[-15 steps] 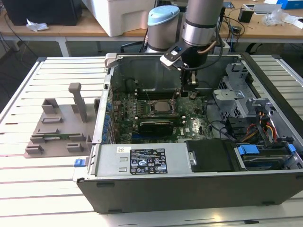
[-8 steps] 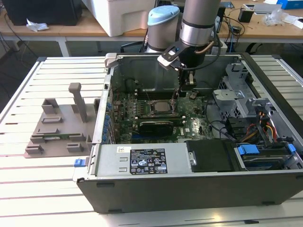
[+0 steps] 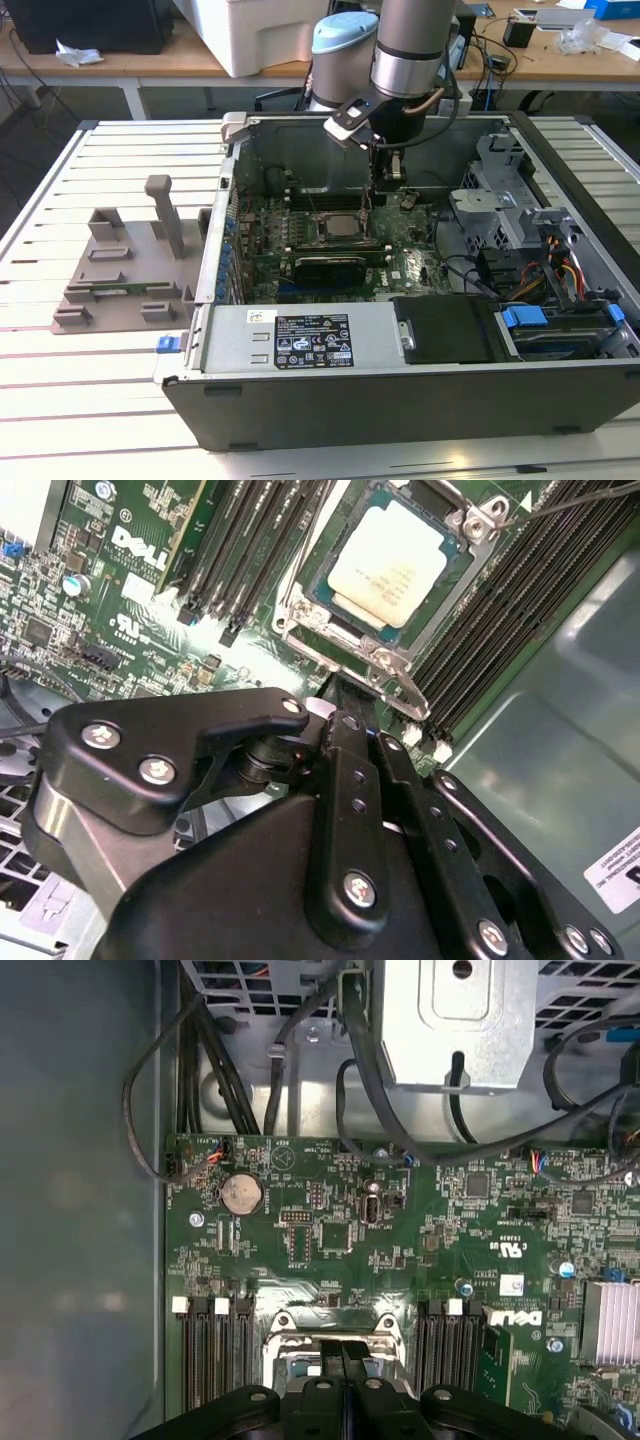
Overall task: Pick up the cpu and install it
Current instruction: 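Close the cpu cover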
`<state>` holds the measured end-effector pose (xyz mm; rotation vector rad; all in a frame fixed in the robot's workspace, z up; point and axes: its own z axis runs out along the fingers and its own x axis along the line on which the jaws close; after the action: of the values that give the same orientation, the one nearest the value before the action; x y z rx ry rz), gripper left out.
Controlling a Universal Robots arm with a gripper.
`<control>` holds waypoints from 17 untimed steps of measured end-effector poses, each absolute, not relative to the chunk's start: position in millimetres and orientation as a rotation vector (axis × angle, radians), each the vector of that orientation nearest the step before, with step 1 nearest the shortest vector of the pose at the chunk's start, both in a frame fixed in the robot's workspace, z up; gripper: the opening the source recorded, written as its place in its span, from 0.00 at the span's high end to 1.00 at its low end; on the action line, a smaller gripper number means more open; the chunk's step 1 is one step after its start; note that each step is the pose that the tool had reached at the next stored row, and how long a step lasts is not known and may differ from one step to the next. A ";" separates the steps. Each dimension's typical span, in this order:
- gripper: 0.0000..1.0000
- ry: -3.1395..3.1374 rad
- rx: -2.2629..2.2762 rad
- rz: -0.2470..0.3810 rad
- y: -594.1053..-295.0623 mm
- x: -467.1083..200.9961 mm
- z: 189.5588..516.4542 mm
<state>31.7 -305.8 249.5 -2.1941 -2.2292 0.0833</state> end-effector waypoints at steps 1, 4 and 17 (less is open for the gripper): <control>0.89 -2.229 -2.194 0.083 -305.8 30.5 249.5; 0.89 -2.229 -2.194 0.083 -305.8 28.1 249.3; 0.89 -2.229 -2.194 0.083 -305.8 12.4 245.2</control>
<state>12.4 -305.8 245.2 -2.1942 -2.2292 0.0833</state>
